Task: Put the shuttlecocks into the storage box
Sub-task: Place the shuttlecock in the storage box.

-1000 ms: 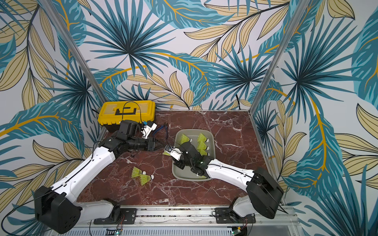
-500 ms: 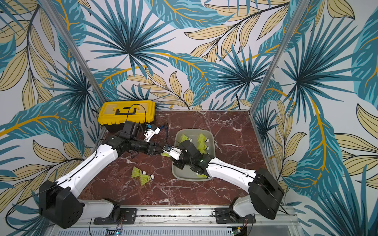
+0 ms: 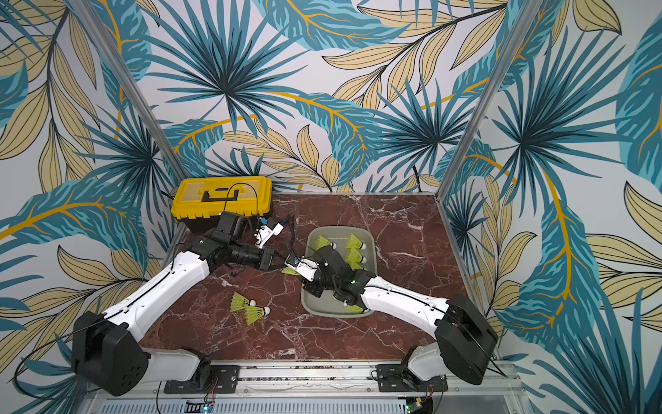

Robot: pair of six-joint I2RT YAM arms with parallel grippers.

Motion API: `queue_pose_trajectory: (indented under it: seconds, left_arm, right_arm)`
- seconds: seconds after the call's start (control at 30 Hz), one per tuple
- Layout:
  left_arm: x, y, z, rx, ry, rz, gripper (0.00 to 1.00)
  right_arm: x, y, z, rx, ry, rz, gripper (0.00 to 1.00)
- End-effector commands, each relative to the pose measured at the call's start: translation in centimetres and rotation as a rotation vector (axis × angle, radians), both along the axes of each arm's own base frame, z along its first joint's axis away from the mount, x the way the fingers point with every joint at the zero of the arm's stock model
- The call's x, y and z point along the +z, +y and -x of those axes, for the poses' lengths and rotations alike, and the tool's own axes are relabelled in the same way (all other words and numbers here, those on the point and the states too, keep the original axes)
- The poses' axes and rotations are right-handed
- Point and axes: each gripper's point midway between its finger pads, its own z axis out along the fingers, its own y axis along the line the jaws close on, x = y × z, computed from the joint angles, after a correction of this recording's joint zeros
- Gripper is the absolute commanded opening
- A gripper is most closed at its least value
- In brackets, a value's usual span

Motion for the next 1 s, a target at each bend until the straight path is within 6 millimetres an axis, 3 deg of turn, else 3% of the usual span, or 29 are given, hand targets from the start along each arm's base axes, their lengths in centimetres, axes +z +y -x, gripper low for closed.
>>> queue_pose_trajectory:
  seconds: [0.0, 0.1, 0.27, 0.67, 0.97]
  left_arm:
    - [2.0, -0.8, -0.9, 0.022, -0.036, 0.081, 0.0]
    - [2.6, -0.9, -1.9, 0.088, -0.032, 0.119, 0.0]
    - [3.4, -1.1, -3.2, 0.186, -0.053, 0.152, 0.0]
    - [1.7, -4.3, -4.4, 0.238, -0.061, 0.13, 0.0]
    - [-1.4, -8.1, -4.6, 0.182, -0.014, 0.09, 0.0]
  right_arm:
    - [0.4, -0.6, -0.7, -0.054, -0.023, -0.011, 0.42]
    - [0.9, -1.6, -1.1, -0.115, -0.057, -0.032, 0.53]
    - [2.0, -4.0, -1.2, -0.22, -0.113, -0.074, 0.64]
    - [4.5, -11.7, 0.6, -0.458, -0.215, -0.131, 0.68]
    - [5.2, -15.1, 2.1, -0.548, -0.248, -0.181, 0.69]
